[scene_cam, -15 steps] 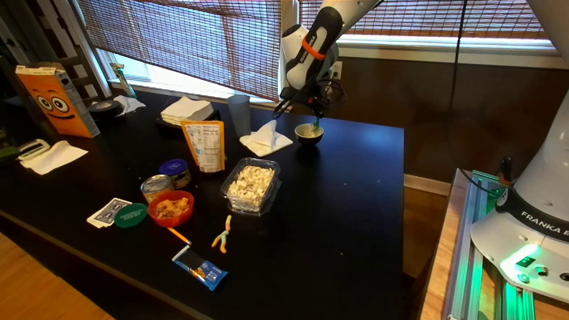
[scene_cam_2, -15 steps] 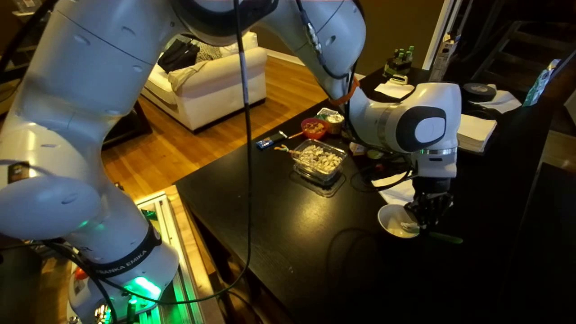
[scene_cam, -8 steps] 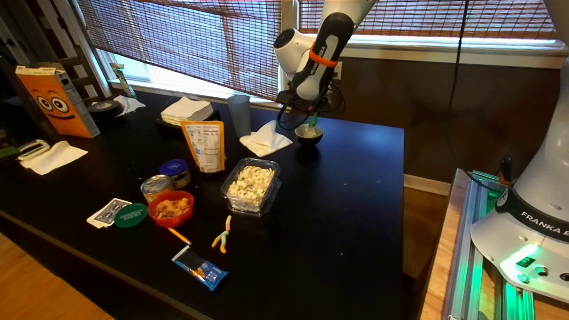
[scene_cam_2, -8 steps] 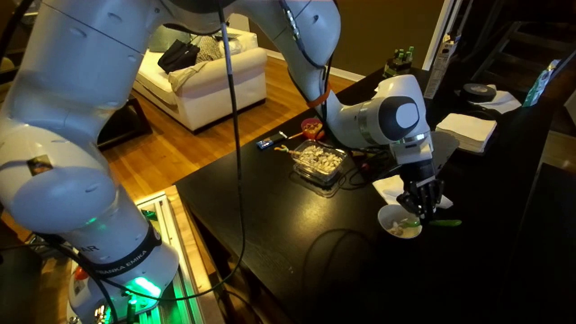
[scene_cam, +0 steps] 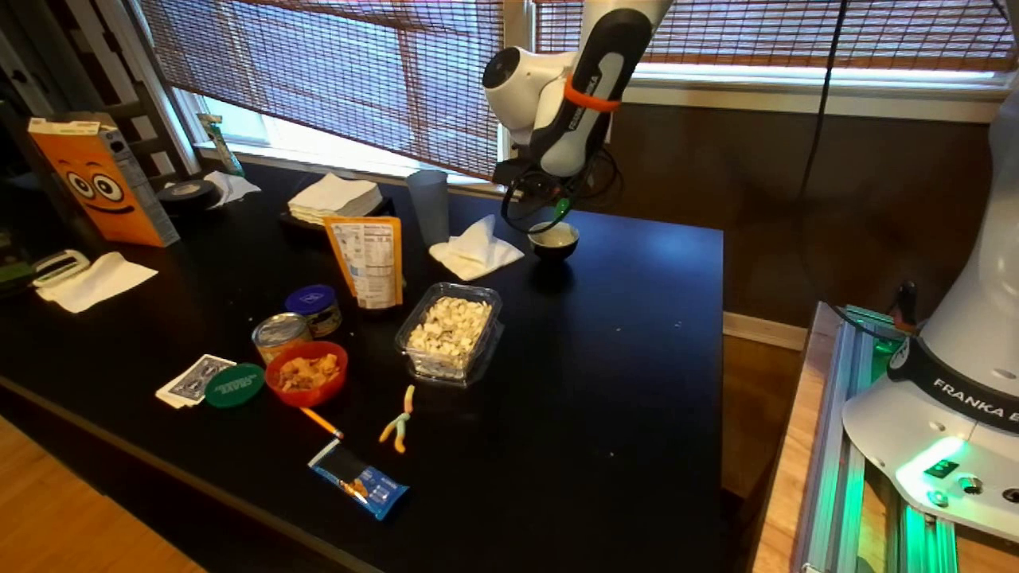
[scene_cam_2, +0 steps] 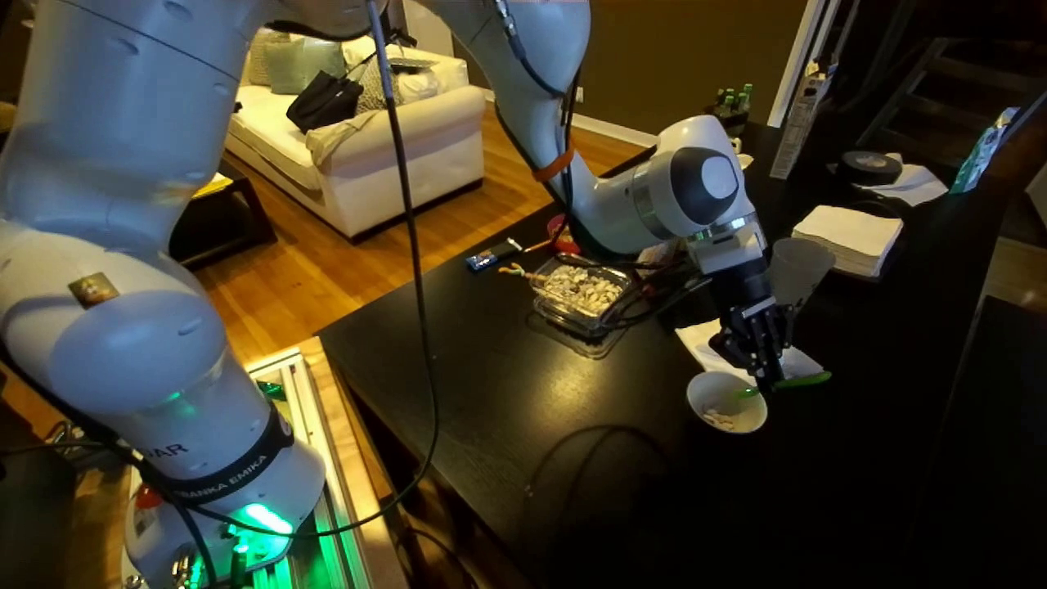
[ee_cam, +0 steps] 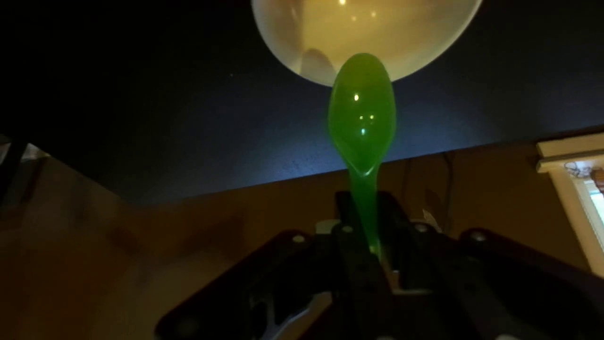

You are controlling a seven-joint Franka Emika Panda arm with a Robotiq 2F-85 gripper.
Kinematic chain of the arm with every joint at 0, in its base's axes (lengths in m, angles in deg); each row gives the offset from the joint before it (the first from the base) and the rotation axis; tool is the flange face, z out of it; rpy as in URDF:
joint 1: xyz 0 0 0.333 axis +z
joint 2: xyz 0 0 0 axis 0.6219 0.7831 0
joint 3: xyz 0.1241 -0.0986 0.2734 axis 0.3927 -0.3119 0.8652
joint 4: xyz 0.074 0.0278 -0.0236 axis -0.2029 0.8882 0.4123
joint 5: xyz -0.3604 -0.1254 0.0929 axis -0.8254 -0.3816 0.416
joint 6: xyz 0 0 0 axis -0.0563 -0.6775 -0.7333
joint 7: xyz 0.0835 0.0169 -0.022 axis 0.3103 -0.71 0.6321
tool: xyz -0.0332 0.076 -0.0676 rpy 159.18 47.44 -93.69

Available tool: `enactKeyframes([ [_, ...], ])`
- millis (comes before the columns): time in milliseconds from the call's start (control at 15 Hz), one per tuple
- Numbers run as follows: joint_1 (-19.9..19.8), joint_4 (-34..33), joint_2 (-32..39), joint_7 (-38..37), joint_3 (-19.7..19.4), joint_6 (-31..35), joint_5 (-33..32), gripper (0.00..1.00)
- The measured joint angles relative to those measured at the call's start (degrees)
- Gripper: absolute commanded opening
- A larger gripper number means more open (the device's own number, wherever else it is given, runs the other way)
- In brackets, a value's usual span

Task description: Pick up the green spoon get some of the objects from the rectangle bowl and put it on the bowl on the right

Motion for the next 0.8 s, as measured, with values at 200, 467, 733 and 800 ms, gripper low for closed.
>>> enactKeyframes([
  [200,-5.3,0.6,-6.4,9.4,6.7,-3.9,0.5,0.04],
  [467,-12.9,3.8,-13.4,23.3,14.1,-4.9,0.5,0.04],
  [733,-17.9,8.2,-16.5,34.1,20.1,-4.9,2.6,0.16],
  [800,-18.2,8.7,-16.9,35.0,20.7,-4.9,2.9,0.16],
])
